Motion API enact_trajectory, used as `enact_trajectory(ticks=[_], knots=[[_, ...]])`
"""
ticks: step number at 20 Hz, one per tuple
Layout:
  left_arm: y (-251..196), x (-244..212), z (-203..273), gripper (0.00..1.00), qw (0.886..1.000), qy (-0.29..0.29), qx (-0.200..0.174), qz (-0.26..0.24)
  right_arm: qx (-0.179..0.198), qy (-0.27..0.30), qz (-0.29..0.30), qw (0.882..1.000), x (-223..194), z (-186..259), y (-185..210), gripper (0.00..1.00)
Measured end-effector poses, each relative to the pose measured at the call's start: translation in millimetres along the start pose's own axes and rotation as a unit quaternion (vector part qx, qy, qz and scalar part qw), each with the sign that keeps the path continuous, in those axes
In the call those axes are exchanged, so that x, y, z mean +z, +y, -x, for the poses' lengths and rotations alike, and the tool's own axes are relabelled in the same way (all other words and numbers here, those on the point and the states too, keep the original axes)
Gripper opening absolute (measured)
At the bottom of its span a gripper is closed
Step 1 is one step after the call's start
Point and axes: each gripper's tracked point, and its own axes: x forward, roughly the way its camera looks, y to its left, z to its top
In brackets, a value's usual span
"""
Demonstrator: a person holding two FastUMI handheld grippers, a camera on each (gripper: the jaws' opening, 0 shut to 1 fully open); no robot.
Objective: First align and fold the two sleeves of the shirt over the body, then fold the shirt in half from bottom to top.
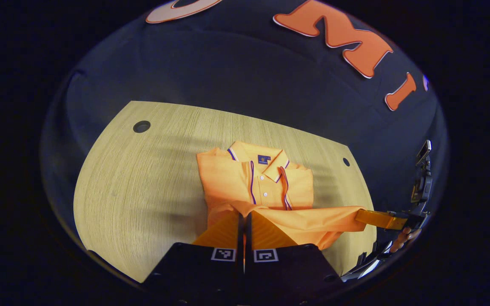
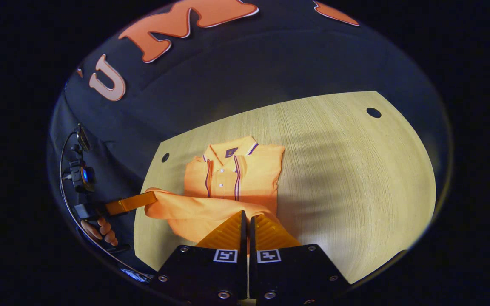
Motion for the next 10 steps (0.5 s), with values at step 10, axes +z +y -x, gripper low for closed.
enact_trajectory(ticks=[10], knots=[[34,63,-80,0.00,1.000,0.015,0.002,-0.011,-0.049,-0.002,-0.030,0.998,67,-83,-14,0.02]])
